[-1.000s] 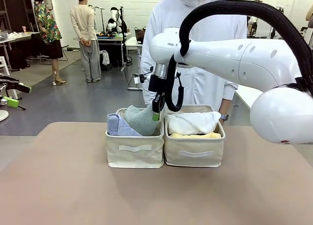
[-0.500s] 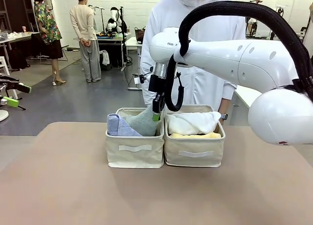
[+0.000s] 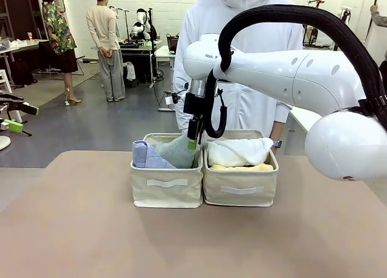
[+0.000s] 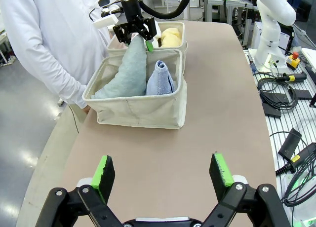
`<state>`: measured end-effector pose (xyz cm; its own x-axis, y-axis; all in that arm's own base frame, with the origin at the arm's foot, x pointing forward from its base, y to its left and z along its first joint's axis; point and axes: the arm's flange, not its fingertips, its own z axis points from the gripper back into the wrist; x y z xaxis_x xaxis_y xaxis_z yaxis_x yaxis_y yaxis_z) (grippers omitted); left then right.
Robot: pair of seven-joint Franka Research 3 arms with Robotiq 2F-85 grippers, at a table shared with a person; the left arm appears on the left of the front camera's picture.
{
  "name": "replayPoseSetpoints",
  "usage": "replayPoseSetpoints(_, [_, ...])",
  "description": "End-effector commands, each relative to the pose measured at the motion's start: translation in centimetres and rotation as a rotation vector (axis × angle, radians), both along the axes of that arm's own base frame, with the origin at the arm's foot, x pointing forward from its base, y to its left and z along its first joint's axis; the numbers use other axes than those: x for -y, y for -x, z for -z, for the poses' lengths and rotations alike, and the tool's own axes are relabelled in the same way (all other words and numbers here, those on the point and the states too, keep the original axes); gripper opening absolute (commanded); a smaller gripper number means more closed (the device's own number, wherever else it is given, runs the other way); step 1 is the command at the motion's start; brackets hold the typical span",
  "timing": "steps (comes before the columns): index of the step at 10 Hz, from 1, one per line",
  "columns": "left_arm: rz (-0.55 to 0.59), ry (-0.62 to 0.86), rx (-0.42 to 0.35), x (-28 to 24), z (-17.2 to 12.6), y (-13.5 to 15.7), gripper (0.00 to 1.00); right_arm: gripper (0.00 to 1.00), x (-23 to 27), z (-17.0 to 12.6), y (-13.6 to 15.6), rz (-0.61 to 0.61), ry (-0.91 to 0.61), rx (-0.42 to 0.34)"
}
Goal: Sort the towels based on their folding style.
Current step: Pick up another triangle-folded towel from the table and place it in the left Fabric basket.
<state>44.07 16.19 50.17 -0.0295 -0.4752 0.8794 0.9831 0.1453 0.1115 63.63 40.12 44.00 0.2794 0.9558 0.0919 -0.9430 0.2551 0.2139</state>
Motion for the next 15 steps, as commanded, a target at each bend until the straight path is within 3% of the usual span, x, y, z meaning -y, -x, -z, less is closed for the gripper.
replayPoseSetpoints(1, [-0.008, 0.017, 0.000, 0.0, -0.2, 0.1, 1.00, 1.00, -0.8, -0.7, -1.8, 0.005, 0.028, 0.010])
replayPoseSetpoints(12, [-0.008, 0.017, 0.000, 0.0, -0.2, 0.1, 1.00, 1.00, -1.9, -1.4, -2.2, 0.023, 0.048, 0.033])
replayPoseSetpoints(15, [-0.008, 0.017, 0.000, 0.0, -0.2, 0.1, 1.00, 1.00, 2.1, -10.0, 0.5, 0.116, -0.157, 0.281])
